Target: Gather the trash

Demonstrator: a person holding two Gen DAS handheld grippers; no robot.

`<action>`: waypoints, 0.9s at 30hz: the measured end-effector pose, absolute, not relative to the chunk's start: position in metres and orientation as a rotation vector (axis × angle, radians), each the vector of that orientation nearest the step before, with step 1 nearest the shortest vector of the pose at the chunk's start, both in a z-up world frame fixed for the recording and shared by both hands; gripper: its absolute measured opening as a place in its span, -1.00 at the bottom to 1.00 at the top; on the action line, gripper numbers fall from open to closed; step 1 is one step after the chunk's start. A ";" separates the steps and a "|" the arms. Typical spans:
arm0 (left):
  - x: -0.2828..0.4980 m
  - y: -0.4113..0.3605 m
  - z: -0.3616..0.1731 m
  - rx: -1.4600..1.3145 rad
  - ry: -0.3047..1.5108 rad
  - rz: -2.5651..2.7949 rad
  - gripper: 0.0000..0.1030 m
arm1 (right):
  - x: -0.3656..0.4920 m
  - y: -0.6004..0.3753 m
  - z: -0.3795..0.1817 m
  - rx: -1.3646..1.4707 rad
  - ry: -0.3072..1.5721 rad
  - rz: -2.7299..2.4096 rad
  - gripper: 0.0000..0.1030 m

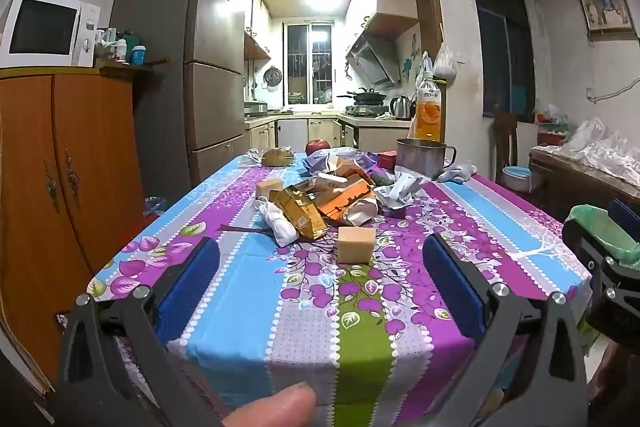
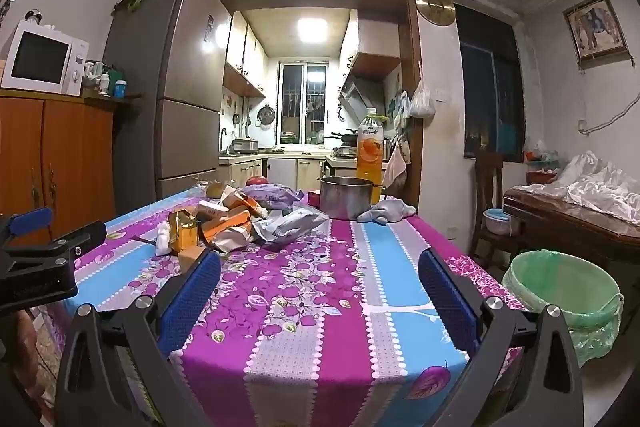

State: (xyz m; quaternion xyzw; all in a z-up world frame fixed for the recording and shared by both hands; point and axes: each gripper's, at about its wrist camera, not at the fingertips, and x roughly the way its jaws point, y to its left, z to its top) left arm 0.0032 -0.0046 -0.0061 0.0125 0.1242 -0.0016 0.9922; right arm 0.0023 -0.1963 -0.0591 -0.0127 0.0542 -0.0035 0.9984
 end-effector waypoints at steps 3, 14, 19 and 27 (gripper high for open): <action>0.010 -0.001 -0.007 0.019 0.261 -0.007 0.90 | 0.003 -0.195 -0.059 -0.026 0.114 -0.004 0.91; 0.015 0.002 -0.010 0.015 0.272 -0.003 0.90 | 0.007 -0.193 -0.059 -0.023 0.127 0.012 0.91; 0.015 0.003 -0.009 0.014 0.275 -0.005 0.90 | 0.009 -0.192 -0.059 -0.022 0.131 0.016 0.91; 0.015 0.002 -0.010 0.018 0.283 -0.007 0.90 | 0.010 -0.191 -0.060 -0.021 0.131 0.016 0.91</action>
